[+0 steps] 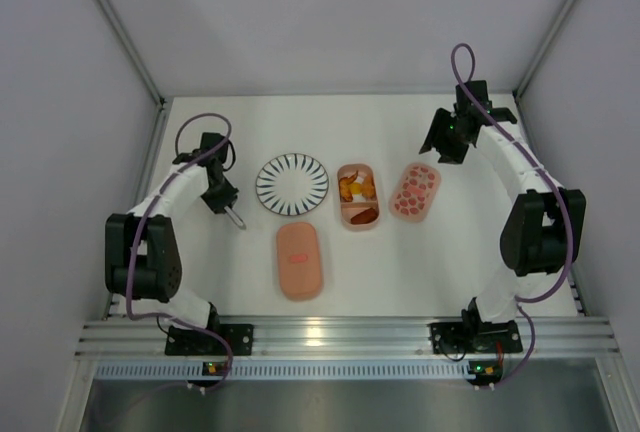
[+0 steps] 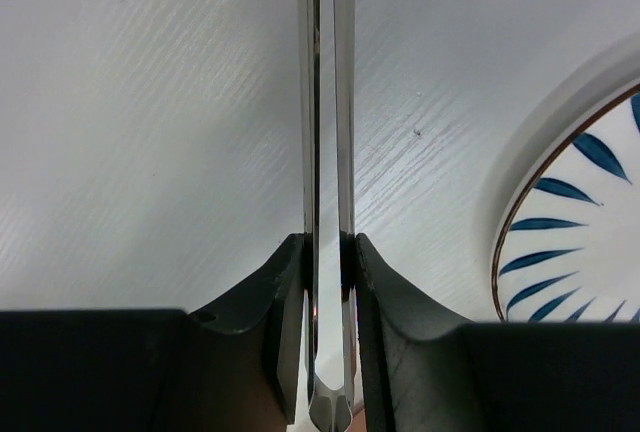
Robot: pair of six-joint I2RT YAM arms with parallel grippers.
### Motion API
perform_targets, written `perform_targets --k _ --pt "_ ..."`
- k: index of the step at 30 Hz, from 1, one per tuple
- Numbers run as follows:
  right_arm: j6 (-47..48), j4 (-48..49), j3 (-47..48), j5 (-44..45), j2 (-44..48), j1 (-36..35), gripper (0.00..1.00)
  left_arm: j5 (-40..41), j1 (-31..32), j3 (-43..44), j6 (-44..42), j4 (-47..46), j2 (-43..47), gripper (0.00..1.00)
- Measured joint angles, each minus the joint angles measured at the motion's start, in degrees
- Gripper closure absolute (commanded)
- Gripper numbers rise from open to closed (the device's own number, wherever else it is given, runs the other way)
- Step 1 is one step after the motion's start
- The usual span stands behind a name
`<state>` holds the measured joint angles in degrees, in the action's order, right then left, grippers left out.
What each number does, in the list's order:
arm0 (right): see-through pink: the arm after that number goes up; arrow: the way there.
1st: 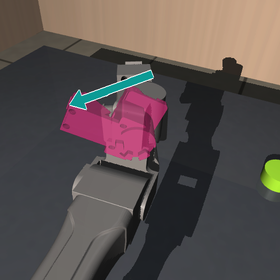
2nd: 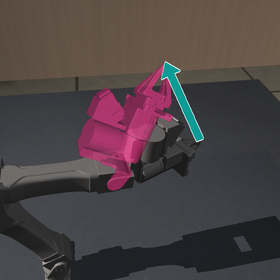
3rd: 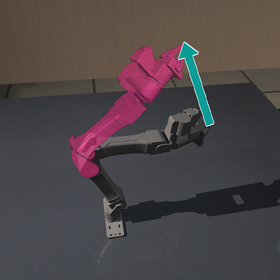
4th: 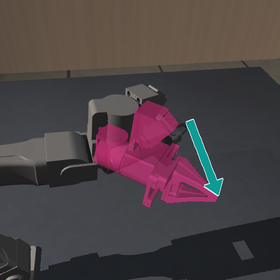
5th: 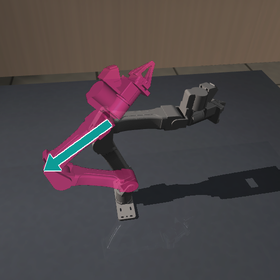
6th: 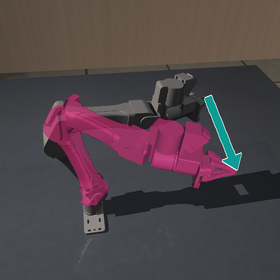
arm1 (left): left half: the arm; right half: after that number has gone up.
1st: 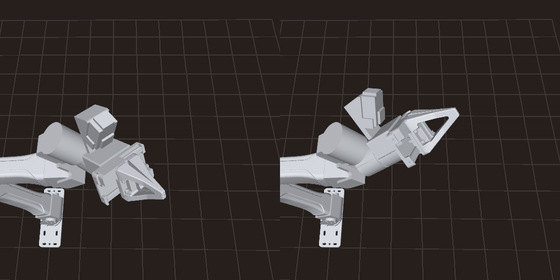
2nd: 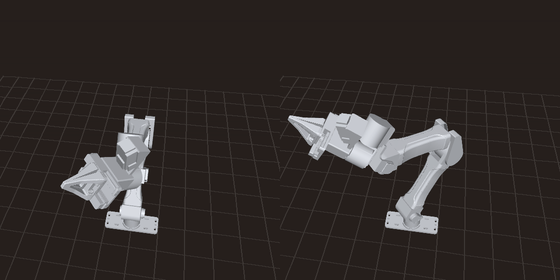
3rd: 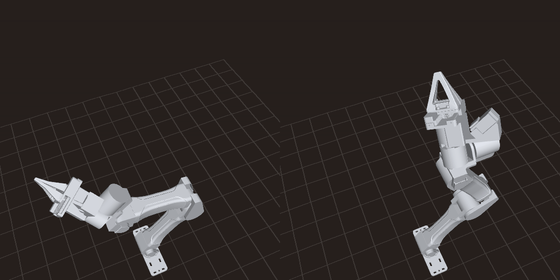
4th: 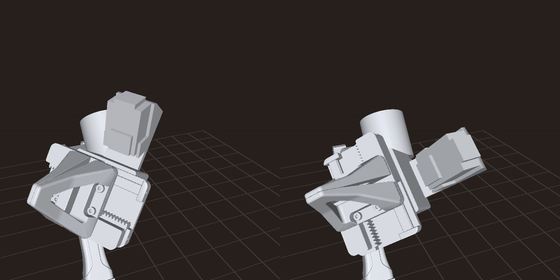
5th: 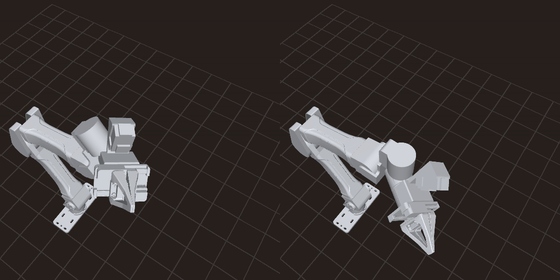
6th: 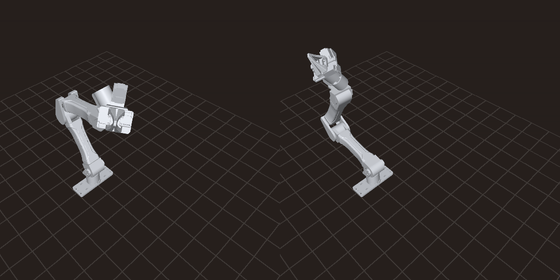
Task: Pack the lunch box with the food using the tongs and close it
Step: Pick up the clamp at the center of the board.
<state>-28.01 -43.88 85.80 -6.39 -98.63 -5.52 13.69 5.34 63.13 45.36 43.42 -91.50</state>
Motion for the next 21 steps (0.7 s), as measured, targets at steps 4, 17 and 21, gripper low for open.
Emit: perform_targets --k 4,17,21 --pt "0.0 0.0 0.0 -0.1 0.0 0.0 0.45 -0.3 0.0 1.6 0.0 2.1 1.8 0.80" --pt "0.2 0.0 0.0 -0.2 0.2 -0.1 0.45 -0.8 2.4 8.5 -0.2 8.8 6.5 0.81" --pt "0.4 0.0 0.0 -0.2 0.6 -0.3 0.44 -0.8 7.6 13.1 -0.8 11.2 6.1 0.81"
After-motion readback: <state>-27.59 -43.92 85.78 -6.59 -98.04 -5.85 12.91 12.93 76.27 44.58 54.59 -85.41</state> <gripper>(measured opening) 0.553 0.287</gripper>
